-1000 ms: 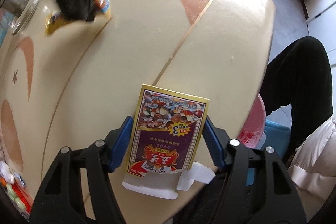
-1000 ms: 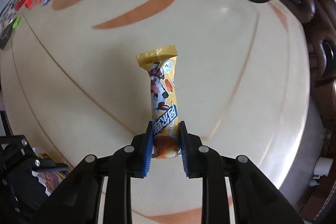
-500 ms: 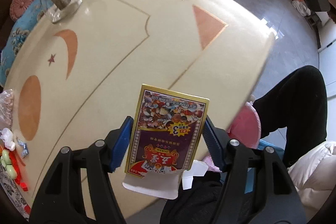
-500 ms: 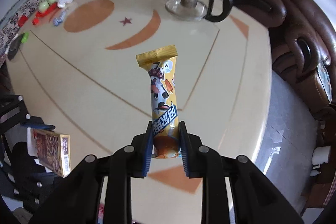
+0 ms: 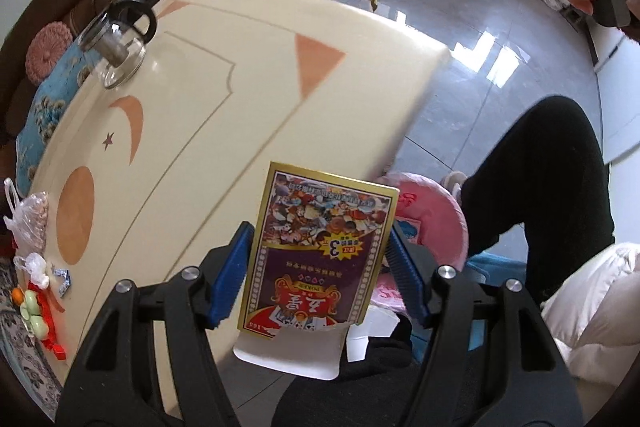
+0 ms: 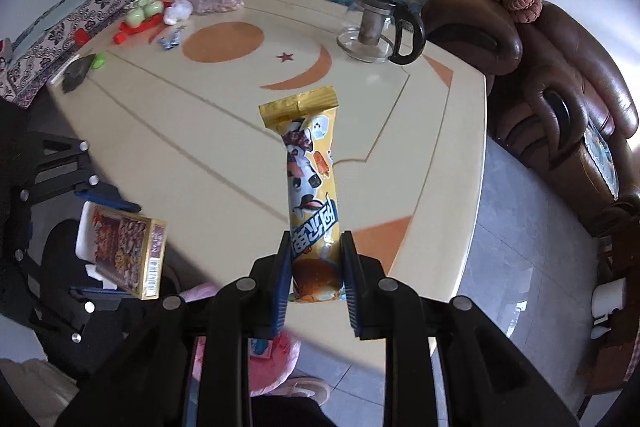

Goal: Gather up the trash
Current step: 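Carry the snack box and candy bar with both tools over the pink bin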

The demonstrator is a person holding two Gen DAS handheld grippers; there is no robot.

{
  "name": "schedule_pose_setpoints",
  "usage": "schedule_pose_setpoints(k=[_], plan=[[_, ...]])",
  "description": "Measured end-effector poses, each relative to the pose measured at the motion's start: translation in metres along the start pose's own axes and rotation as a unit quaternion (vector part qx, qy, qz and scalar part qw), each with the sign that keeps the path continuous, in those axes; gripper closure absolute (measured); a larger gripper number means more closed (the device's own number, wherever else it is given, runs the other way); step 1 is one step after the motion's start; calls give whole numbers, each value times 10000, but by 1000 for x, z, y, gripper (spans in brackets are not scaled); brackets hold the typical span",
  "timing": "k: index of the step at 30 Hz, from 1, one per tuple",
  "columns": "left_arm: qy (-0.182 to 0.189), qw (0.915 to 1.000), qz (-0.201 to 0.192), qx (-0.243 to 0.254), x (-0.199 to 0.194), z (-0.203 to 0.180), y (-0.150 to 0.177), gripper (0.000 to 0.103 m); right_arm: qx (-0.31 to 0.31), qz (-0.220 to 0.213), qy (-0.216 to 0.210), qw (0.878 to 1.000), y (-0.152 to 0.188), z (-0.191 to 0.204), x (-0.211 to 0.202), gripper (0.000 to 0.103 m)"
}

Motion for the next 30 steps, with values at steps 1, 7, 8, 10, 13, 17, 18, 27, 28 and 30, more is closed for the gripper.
schedule_pose_setpoints(k=[1,7,8,10,13,17,18,27,28,30], plan=[[-22,10000,-3,67,-3,-8,4,38,-15,-17,14,10000,7,4,-3,79],[-68,9996,-97,242,-16,-36,16,38,-80,-46,65,9999,48,23,-20,79],[-77,9996,-112,264,-17,-41,18,38,-73,-59,62,9999,55,27,-23,79],[-91,9995,-115,294,-18,-49,22,38,-89,-59,34,9999,66,32,-25,79],[-109,9993,-143,322,-18,-59,28,38,-110,-50,17,9999,82,42,-27,79],[-38,9993,-113,366,-13,-73,36,38,-177,-14,8,9998,101,52,-27,79],[-31,9992,-92,390,-10,-76,37,38,-187,-9,-12,9998,106,56,-27,79],[156,9988,22,462,11,-99,56,38,-220,150,-82,9996,139,73,-12,79],[187,9988,35,445,16,-101,58,38,-231,191,-90,9995,143,75,-7,79],[253,9988,73,424,24,-103,62,38,-231,262,-117,9993,150,78,2,79]])
Point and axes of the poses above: each gripper's, at about its wrist camera, not at the fingertips, and x roughly the way its jaws point, z to its left, y to its underside, the point moved 4 cm from there along x, roughly the way its jaws point, and after that the axes turned 13 degrees about z, right-handed, at the moved point
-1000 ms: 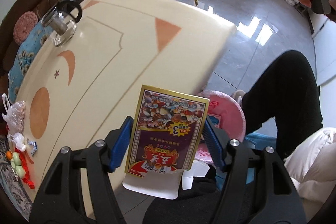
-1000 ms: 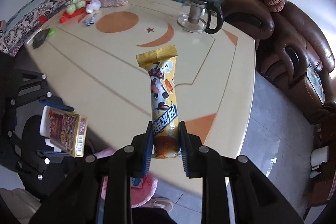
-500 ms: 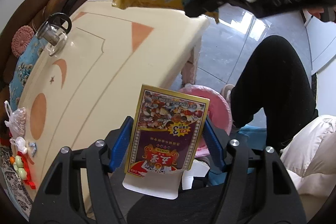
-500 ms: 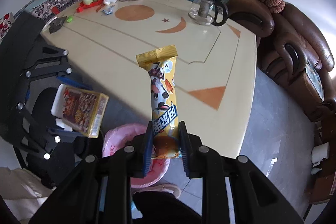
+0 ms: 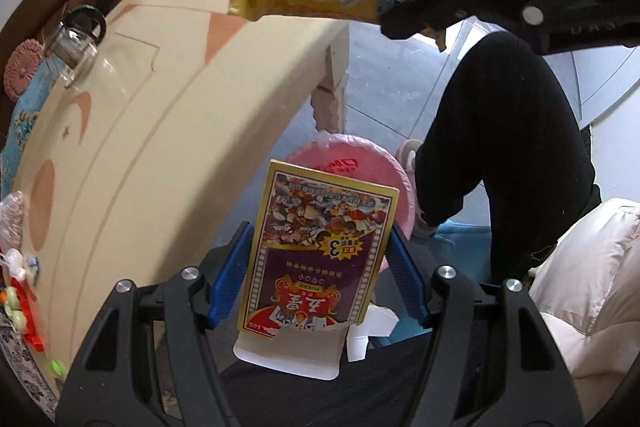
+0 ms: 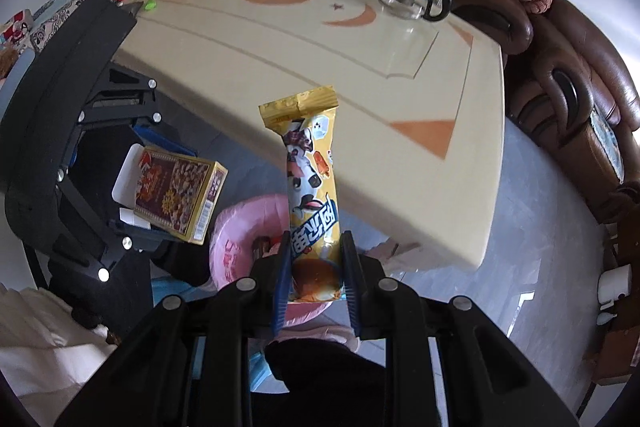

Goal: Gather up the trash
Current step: 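Carry the snack box and candy bar with both tools over the pink bin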

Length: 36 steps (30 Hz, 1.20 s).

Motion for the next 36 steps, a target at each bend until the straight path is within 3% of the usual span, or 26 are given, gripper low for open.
schedule_pose_setpoints(k=[14,26,36], plan=[[857,9949,236,-486,79,-3,5,38,61,407,-426,9982,22,17,70,79],[1114,9846,237,-1323,154,9,-9,38,537,719,-543,9945,38,9,166,79],[1548,9639,442,-2119,212,20,-16,38,1306,902,-698,9849,43,-2,243,79]])
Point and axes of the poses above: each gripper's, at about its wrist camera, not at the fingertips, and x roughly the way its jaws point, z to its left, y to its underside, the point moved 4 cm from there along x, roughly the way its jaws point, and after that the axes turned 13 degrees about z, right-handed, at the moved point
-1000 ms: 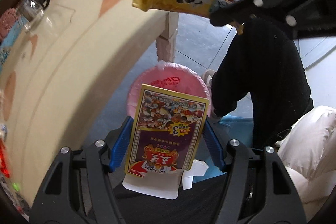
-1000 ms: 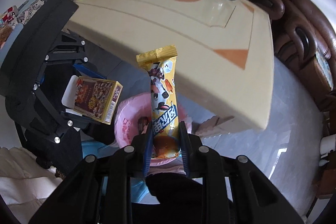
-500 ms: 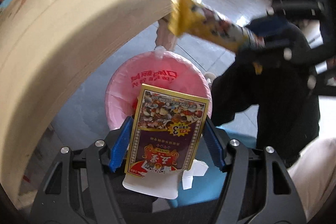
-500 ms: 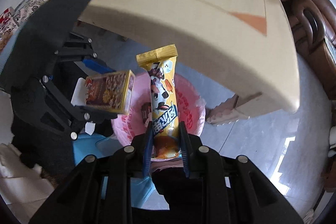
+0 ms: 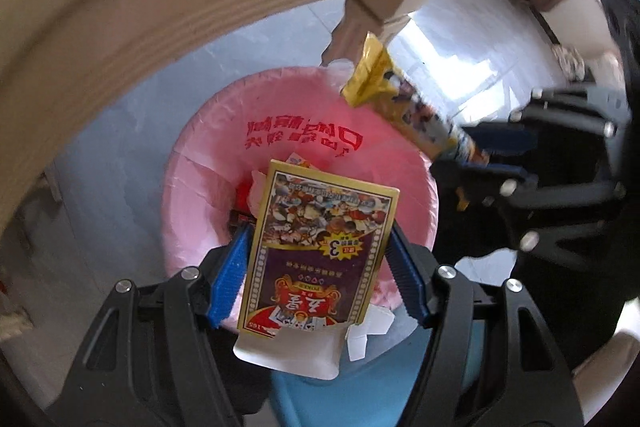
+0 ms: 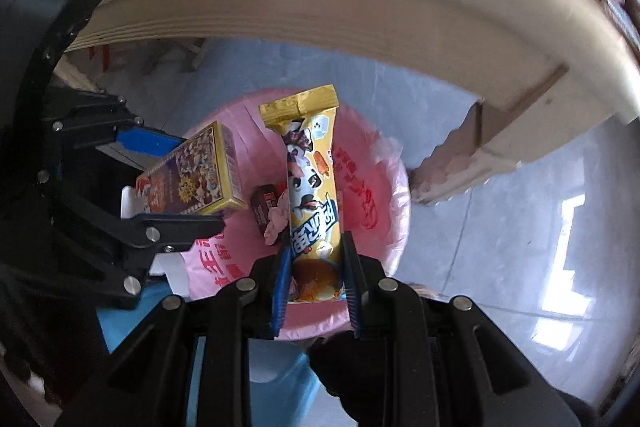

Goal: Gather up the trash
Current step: 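Carry the snack box and candy bar with both tools over the pink bin, then open both tools to drop the snack box and candy bar into the bin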

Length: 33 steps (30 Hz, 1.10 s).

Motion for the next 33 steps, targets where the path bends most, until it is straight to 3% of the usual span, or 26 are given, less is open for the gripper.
schedule_pose_setpoints(k=[14,24,28,33], plan=[[370,9930,345,-1071,57,36,-21,38,400,559,-178,9975,-4,-6,76,79],[371,9915,616,-1087,77,39,-25,38,479,750,-315,9955,-11,-8,92,79],[276,9897,858,-1113,85,40,-28,30,465,808,-335,9951,-14,-8,99,79],[169,9898,879,-1108,87,41,-29,24,505,868,-373,9942,-15,-11,103,78]])
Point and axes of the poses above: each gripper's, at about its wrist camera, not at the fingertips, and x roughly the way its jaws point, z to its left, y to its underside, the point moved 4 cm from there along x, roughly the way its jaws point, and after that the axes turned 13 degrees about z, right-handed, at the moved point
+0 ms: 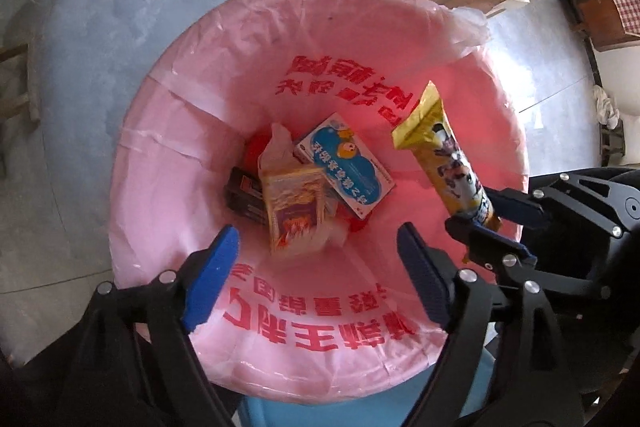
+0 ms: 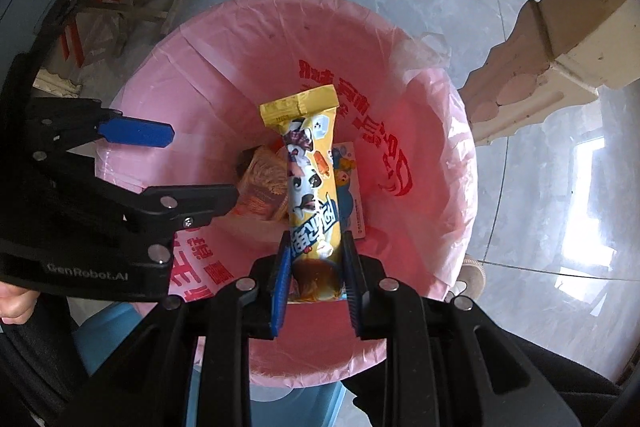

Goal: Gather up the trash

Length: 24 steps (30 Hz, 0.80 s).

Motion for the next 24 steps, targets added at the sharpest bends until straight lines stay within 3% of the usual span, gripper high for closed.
schedule_pose_setpoints(k=[2,6,12,16,24], plan=[[31,10000,48,-8,1,-1,0,22,11,-8,19,10000,0,-1,-1,77],[-42,10000,39,-52,4,2,0,21,5,-36,94,9999,1,0,-2,64],[-108,9999,-11,-116,4,1,3,21,-9,-65,106,9999,1,2,-3,62],[-284,9995,-76,-150,-2,0,10,21,-38,-106,85,9999,1,5,-6,51],[-502,9980,-250,-286,-17,1,21,20,-85,-256,122,9996,7,13,-21,44]])
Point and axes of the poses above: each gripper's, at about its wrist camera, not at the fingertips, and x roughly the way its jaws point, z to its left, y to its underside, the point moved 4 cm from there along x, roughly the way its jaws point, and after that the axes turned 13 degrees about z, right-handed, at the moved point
